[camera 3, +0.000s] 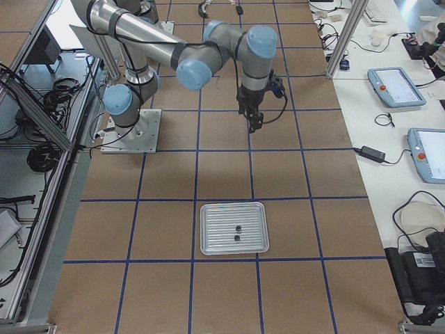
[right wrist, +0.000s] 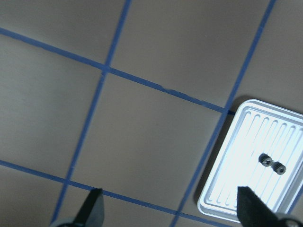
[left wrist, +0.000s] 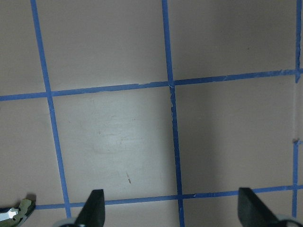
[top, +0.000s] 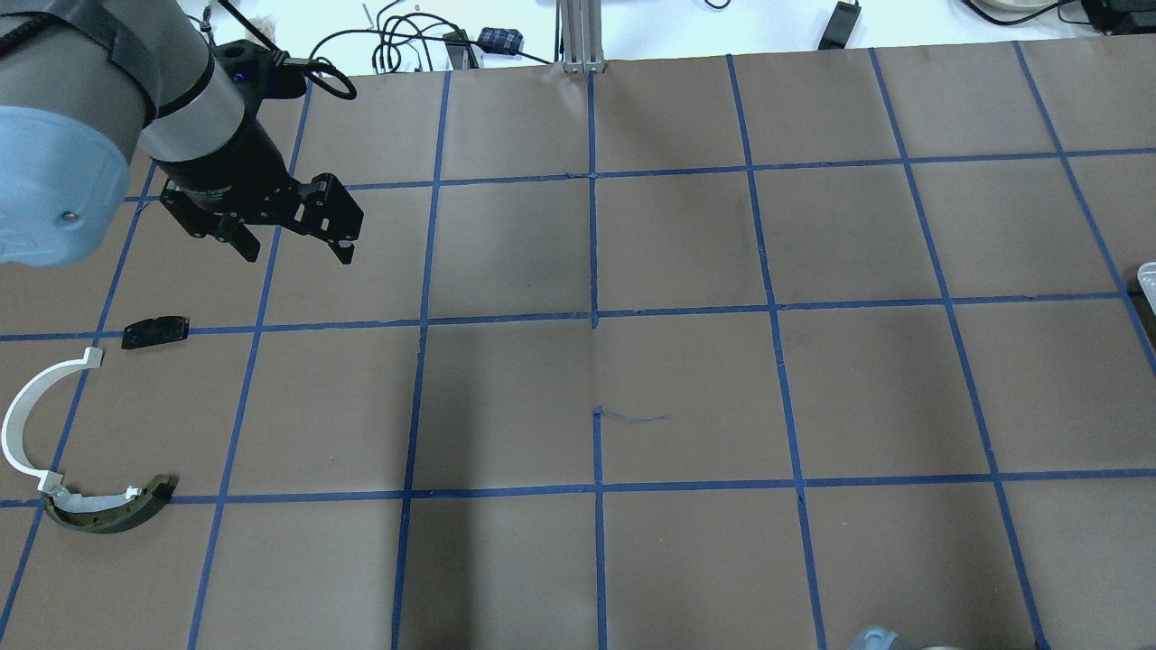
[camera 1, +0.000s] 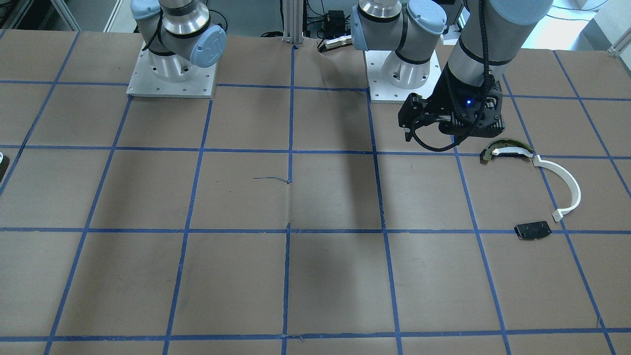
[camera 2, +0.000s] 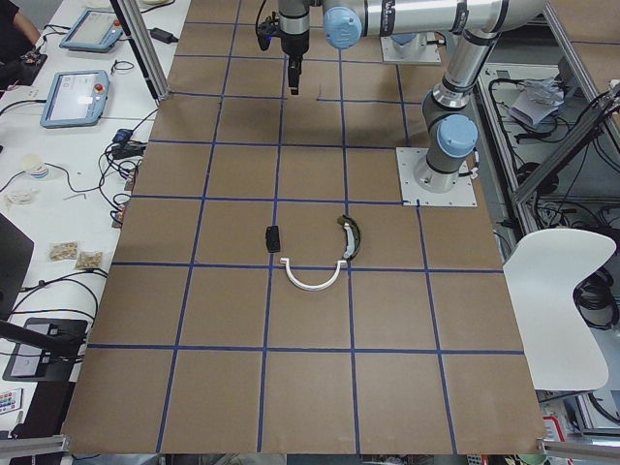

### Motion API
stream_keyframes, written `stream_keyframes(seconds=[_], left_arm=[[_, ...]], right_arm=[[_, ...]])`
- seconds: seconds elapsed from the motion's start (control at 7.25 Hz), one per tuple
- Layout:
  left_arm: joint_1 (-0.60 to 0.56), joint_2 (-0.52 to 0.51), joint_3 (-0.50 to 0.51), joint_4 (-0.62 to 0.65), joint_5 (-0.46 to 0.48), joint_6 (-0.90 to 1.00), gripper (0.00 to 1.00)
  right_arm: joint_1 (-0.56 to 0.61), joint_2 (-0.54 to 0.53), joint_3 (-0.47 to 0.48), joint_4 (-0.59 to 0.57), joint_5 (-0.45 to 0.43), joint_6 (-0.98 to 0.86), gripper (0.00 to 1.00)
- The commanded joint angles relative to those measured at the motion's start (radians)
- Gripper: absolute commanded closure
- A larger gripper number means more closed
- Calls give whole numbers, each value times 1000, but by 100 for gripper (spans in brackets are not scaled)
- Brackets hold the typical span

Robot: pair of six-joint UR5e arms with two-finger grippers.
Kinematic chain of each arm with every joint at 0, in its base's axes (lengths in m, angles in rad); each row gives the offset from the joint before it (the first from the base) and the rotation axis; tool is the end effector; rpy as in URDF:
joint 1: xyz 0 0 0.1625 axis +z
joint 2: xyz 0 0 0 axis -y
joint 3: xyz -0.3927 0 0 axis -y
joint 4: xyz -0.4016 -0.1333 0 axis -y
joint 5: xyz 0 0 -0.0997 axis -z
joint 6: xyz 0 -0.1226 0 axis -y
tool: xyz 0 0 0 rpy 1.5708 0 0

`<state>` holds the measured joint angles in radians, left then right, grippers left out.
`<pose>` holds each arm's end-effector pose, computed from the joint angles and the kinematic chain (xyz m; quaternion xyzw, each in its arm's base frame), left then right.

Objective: Place bearing gear from tray to pile

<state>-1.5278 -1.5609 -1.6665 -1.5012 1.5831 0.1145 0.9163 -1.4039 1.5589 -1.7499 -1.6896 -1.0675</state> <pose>-0.1104 -0.4991 0.3966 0.0358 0.9993 0.0086 0.0055 -0.2495 -0.5203 0.3684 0.2040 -0.9771 -0.0372 0.0478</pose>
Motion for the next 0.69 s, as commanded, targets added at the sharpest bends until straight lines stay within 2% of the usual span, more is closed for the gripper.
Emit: stream_keyframes(seconds=[0.0, 0.14, 0.41, 0.55], left_arm=[[0, -1, 1, 4, 0, 2, 0], [0, 1, 1, 4, 0, 4, 0], [0, 8, 1, 4, 0, 4, 0], [0, 5, 1, 4, 0, 4, 0]], right_arm=[[-167, 190, 4, -173, -32, -323, 0], [-210, 291, 15, -307, -30, -558, 0], [-266, 412, 17, -547, 2, -733, 0], [-270, 445, 12, -571, 104, -808, 0]])
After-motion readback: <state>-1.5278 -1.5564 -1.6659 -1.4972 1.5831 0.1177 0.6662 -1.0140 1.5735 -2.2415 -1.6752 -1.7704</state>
